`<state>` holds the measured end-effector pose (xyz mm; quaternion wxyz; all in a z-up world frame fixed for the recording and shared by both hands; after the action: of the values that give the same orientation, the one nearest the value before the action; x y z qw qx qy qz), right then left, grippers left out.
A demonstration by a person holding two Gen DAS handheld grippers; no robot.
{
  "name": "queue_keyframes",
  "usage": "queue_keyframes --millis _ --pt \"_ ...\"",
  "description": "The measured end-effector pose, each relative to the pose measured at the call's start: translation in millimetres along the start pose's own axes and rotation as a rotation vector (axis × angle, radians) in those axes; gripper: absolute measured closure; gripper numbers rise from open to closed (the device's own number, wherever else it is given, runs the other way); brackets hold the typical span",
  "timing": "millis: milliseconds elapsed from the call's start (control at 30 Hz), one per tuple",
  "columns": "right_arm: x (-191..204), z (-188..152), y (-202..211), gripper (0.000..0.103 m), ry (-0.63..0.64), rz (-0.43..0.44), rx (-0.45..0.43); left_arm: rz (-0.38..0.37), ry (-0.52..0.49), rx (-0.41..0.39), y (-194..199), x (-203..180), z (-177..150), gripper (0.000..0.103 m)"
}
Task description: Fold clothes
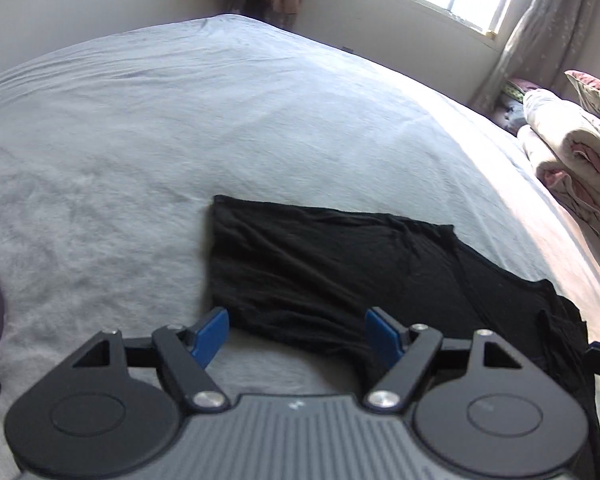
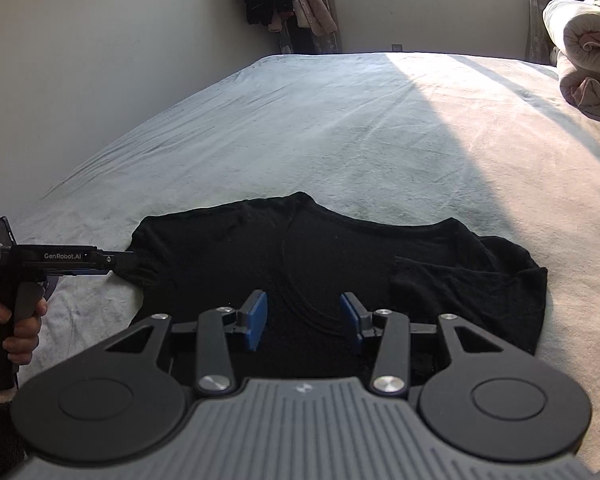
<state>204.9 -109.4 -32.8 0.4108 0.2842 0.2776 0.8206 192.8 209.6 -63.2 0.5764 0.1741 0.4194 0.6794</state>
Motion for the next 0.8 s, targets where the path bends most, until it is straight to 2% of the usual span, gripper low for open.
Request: queue_keyframes --millis 67,133,233,333,400,467,567,733,800 --pt "16 7 -13 0.058 0.007 0.017 0.011 0.006 0.057 0.001 -4 19 3 0.032" --pt "28 12 -27 0.058 0.002 0.041 0.024 -0.068 0.121 0.015 -9 32 4 0.043" --pt "52 22 -50 0.058 -0.016 0.136 0.06 -0.13 0.179 0.03 -18 42 4 0.048" --pt "75 35 -69 0.058 -0.033 0.224 0.087 -0.165 0.243 0.009 -23 48 3 0.049" --pt "89 45 -79 0.058 -0.033 0.263 0.103 -0.189 0.286 -0.005 -27 52 3 0.056" --pt "102 55 -89 0.058 -0.021 0.28 0.112 -0.212 0.328 -0.02 -30 56 2 0.061" --pt "111 68 -106 0.058 -0.027 0.295 0.134 -0.204 0.351 -0.038 -33 57 1 0.071" --pt "127 82 -138 0.058 -0.02 0.292 0.209 -0.225 0.373 -0.045 -39 60 -1 0.094" --pt "135 85 -150 0.058 -0.008 0.293 0.232 -0.238 0.377 -0.049 -41 61 -2 0.098"
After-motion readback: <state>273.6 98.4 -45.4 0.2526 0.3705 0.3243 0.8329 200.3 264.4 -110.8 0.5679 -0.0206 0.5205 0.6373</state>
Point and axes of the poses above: each gripper's, at about its wrist camera, not at the fingertips, and y roughly against the way its jaws point, x to its left, z to its top, the point moved 5 cm from there along -y, roughly the way its jaws point, and after that the axes turned 6 degrees about x, right-handed, at the moved point
